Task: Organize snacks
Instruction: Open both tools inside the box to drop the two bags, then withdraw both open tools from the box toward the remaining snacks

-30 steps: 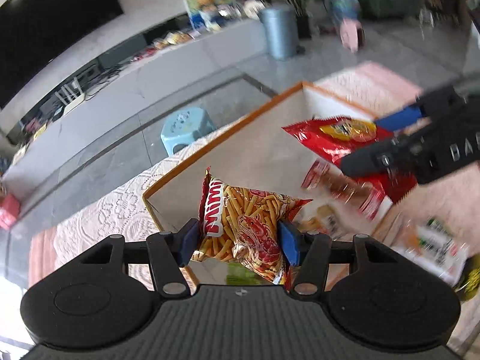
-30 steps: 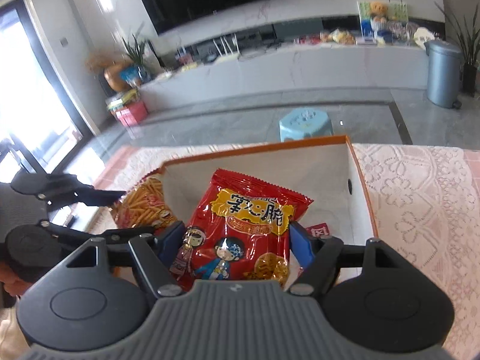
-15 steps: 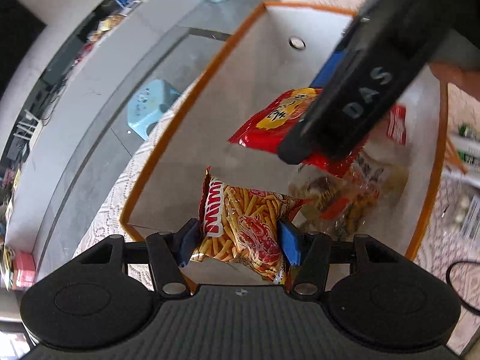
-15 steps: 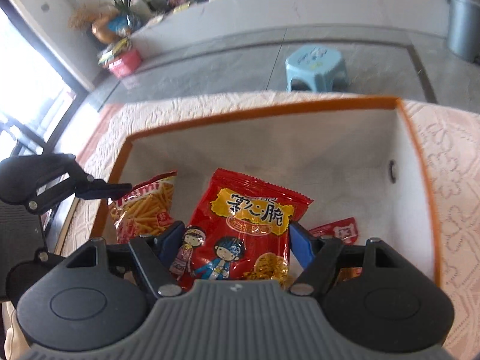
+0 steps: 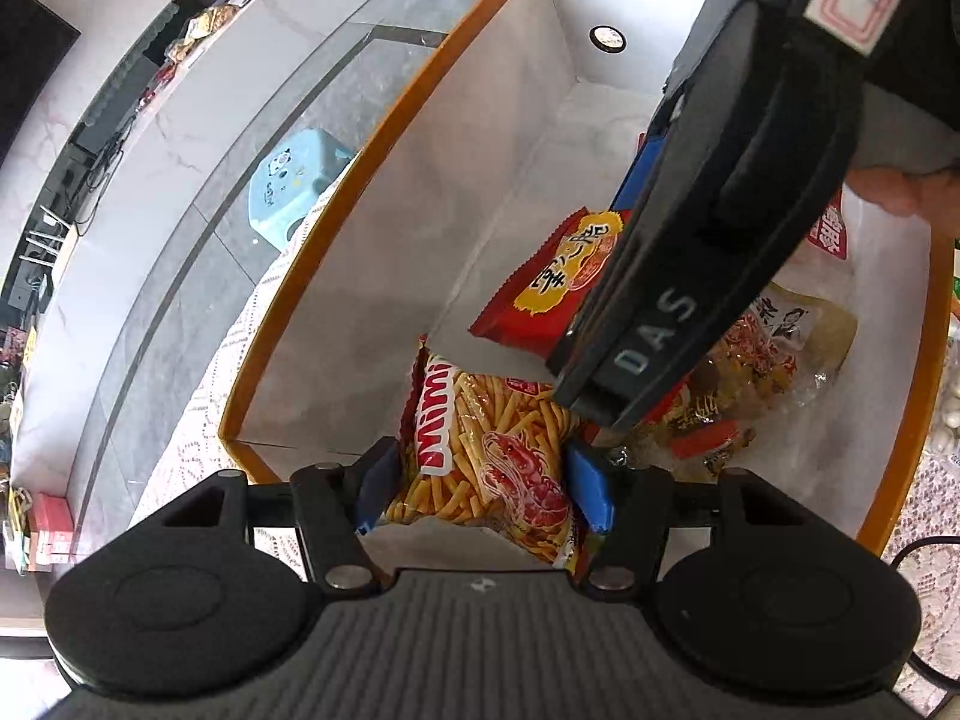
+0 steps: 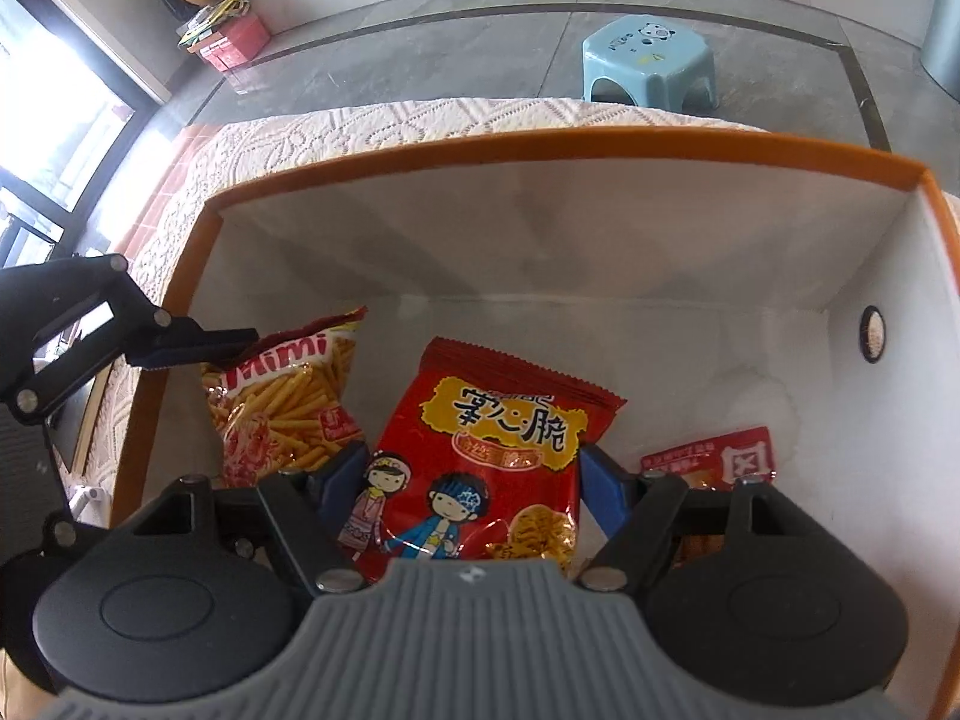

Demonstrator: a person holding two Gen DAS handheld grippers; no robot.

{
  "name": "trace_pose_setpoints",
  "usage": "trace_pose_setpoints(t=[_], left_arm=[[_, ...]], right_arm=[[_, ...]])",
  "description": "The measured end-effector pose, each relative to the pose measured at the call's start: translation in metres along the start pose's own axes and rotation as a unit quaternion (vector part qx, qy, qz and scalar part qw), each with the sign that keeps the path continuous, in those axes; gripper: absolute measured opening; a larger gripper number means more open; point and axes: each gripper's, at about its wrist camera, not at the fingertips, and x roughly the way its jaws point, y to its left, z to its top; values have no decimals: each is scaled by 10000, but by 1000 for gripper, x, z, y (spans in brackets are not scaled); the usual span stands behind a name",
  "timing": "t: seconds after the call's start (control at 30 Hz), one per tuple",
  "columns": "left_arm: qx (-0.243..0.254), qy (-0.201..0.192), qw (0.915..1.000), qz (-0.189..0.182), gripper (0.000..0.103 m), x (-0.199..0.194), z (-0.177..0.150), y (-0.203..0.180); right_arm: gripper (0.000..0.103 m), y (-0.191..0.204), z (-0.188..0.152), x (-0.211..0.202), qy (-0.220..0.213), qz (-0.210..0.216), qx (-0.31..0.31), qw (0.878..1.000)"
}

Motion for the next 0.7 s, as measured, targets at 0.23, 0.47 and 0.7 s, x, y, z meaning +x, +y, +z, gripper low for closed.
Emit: trace_pose_setpoints(t=[0.23,0.47,0.7], left_arm=[[-107,-287,9995,83,87,-18,-3,-7],[-90,-402,9991,52,87,-34,-10,-14],[-124,-392,9991,115,87,-48,-19,-25]], right_arm=[[78,0,0,6,52,-57,38,10000],[83,-8,-2,3,-11,97,410,9991],[87,1,-5,-9,-183,-44,311,9993]])
